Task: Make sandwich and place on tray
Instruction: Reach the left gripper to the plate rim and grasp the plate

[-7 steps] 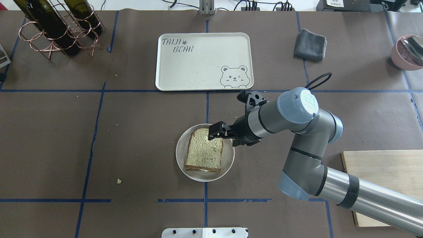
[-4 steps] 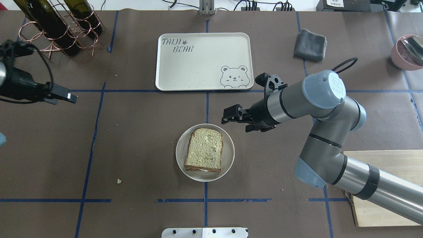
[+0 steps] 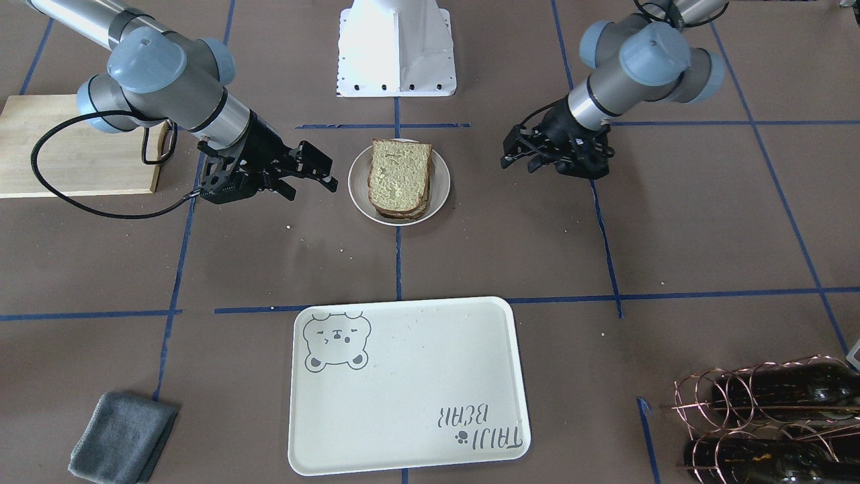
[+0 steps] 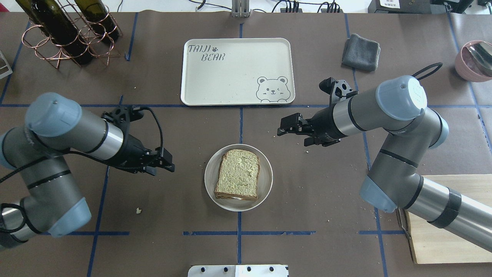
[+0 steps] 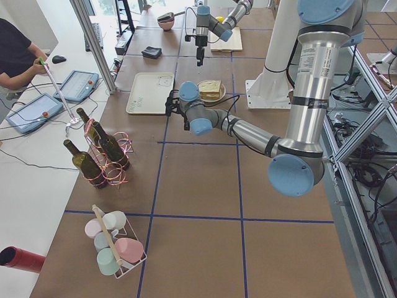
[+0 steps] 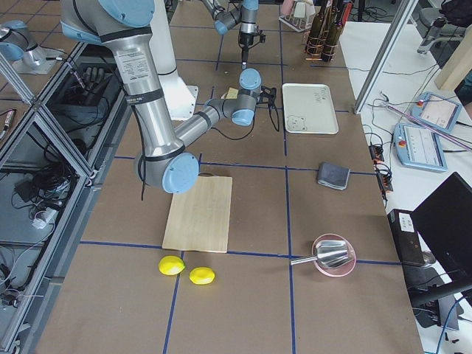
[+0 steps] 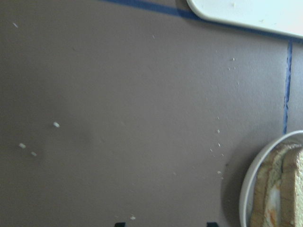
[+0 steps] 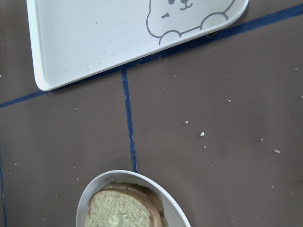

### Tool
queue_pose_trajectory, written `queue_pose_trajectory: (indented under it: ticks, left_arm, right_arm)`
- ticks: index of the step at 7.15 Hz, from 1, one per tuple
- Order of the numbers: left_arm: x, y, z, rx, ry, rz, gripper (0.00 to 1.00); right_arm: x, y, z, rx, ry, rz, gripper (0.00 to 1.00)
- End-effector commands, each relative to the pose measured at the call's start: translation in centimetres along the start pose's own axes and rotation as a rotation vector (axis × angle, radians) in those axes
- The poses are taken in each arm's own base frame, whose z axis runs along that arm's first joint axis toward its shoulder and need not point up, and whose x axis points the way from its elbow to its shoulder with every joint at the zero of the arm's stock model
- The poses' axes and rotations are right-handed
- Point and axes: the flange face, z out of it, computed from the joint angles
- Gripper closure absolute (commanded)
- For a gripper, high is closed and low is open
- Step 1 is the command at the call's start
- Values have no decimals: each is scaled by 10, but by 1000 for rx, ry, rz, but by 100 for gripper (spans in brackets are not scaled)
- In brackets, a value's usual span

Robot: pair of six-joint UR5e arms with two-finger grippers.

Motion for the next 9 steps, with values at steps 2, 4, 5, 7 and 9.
queue_pose_trajectory:
  ticks: [2,4,5,7,9]
  left_arm:
    - [56,12,56,8,-35,-18,41]
    - [56,8,64,15,-44,-21,48]
    - [58,6,69,26,-48,-21,52]
    - [63,10,75,18,-48,-17,63]
    - [69,4,85,17,-56,-20,66]
  right_arm:
    - [8,-1,-2,7,9,6,0]
    - [9,-1,-2,9,10,6,0]
    - [8,0,-2,9,9,5,0]
    - [10,-1,-1,9,12,8,0]
    - [10,-1,0,10,13,9,0]
